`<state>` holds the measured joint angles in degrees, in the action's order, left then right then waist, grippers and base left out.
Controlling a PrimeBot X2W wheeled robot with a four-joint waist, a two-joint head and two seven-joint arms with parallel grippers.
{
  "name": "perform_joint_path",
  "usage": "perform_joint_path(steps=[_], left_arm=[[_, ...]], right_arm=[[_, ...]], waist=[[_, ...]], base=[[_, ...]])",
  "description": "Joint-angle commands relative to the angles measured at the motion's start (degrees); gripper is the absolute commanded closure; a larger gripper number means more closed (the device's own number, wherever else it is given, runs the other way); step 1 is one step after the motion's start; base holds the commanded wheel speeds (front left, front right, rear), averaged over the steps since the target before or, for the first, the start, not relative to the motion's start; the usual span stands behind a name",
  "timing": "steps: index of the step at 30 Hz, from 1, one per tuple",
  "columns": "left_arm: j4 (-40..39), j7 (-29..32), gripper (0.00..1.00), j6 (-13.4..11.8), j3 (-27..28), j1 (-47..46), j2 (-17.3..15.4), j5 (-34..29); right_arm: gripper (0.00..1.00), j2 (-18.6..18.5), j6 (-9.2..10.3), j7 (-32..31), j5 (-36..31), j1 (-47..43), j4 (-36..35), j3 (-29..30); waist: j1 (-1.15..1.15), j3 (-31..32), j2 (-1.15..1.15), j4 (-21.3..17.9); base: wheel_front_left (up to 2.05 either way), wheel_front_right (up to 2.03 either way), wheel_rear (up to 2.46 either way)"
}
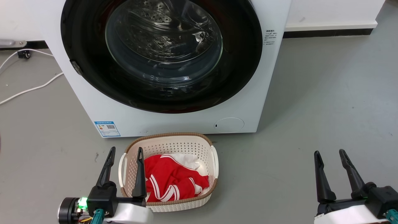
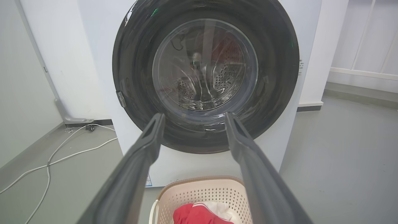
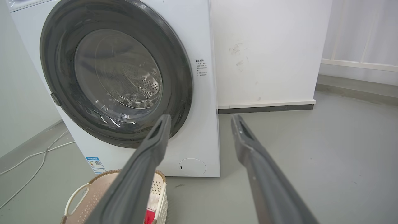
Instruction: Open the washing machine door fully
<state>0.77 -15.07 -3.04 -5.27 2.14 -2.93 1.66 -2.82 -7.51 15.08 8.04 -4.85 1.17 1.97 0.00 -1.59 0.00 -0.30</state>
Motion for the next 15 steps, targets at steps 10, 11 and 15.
perform_joint_path(steps=[10,11,15], left_arm=[[-0.2,-0.2,0.00,0.2,0.2,0.7,0.1,-0.4],[-0.1,-0.2,0.00,0.2,0.2,0.7,0.1,-0.4],[0.0,-0.2,0.00,0.2,0.1,0.7,0.1,-0.1]], right_arm=[[1.00,-0.1,0.03,0.1,1.1,-0.4,0.1,-0.9],[1.00,-0.1,0.03,0.1,2.9,-0.3,0.0,-1.2],[1.00,-0.1,0.03,0.1,17.5,0.0,0.4,-3.1]], waist=[[0.00,0.1,0.00,0.0],[0.00,0.1,0.00,0.0],[0.00,0.2,0.00,0.1]], base=[[0.00,0.00,0.00],[0.00,0.00,0.00],[0.00,0.00,0.00]])
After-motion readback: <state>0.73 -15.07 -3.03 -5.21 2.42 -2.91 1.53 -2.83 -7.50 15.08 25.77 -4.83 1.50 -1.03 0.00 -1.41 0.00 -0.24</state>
